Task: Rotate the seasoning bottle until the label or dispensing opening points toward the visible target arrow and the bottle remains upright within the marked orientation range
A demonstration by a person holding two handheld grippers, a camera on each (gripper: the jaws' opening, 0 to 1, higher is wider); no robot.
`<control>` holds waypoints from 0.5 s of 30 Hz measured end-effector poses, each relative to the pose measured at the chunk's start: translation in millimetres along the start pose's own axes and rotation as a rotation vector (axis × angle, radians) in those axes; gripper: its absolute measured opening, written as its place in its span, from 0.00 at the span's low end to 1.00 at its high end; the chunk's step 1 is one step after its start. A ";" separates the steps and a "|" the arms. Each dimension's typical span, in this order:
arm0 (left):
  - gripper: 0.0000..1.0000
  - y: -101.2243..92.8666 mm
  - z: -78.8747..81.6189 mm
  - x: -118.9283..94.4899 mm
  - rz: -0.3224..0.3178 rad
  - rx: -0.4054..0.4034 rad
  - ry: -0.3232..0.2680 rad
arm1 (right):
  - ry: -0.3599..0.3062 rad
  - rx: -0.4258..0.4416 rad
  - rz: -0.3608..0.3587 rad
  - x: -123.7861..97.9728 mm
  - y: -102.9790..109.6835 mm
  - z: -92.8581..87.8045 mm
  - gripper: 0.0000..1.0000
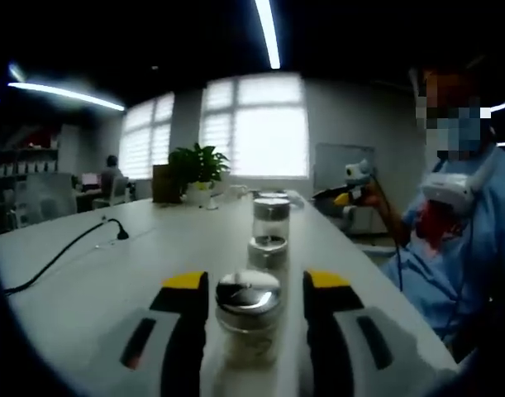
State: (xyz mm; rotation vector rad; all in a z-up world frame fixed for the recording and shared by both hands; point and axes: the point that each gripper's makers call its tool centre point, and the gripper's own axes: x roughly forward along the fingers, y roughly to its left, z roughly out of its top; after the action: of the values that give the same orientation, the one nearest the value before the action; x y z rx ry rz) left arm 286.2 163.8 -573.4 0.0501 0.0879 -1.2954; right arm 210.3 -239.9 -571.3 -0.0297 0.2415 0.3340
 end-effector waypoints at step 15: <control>0.34 3.6 -5.0 2.7 0.042 0.014 0.035 | -0.002 0.000 0.003 -0.4 -1.2 0.0 0.93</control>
State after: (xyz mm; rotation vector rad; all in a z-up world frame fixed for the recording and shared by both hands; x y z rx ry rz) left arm 290.1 162.6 -578.7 0.0862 0.1068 -1.2535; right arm 210.3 -241.2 -571.2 -0.0294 0.2400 0.3372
